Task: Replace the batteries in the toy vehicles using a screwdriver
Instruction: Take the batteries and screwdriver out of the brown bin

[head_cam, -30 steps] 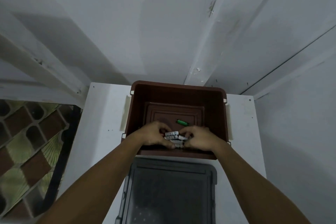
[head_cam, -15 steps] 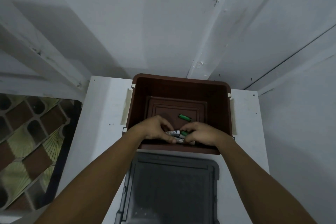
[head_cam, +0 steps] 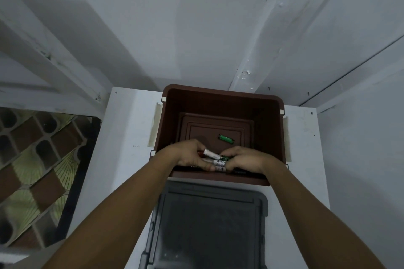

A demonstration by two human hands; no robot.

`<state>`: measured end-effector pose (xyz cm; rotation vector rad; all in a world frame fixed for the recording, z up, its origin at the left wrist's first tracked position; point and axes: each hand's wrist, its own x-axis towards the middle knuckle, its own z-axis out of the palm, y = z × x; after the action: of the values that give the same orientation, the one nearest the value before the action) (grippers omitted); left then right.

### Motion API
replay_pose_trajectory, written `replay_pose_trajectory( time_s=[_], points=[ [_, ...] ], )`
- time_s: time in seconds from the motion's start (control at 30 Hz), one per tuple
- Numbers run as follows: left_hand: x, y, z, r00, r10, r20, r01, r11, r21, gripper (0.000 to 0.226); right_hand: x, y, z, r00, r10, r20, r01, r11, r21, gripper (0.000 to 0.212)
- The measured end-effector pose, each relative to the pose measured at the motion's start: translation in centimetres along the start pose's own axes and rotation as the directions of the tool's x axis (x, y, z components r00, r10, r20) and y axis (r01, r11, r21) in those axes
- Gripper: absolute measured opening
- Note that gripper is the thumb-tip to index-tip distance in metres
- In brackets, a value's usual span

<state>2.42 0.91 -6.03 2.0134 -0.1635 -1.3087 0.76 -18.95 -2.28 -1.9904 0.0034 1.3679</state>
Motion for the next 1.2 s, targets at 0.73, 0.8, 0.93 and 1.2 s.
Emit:
replay_pose_trajectory(
  time_s=[0.73,0.8,0.93,1.2],
  points=[
    [-0.8,0.8,0.2,0.998,0.021,0.06,-0.018,0.999,-0.039,0.045,0.3,0.0,-0.3,1.0,0.006,0.002,-0.006,0.995,-0.104,0.027],
    [-0.8,0.8,0.3,0.997,0.031,0.07,-0.027,0.997,-0.066,0.037,0.3,-0.1,-0.3,1.0,0.02,0.008,-0.019,0.993,-0.115,0.029],
    [-0.8,0.8,0.4,0.994,0.059,0.088,-0.051,0.994,-0.092,0.025,0.1,-0.4,-0.3,0.999,0.013,0.03,-0.009,0.992,-0.122,0.026],
    [-0.9,1.1,0.4,0.991,0.078,0.112,-0.068,0.994,-0.09,0.025,0.1,-0.5,-0.3,0.999,-0.012,0.05,0.02,0.983,-0.181,0.021]
  ],
)
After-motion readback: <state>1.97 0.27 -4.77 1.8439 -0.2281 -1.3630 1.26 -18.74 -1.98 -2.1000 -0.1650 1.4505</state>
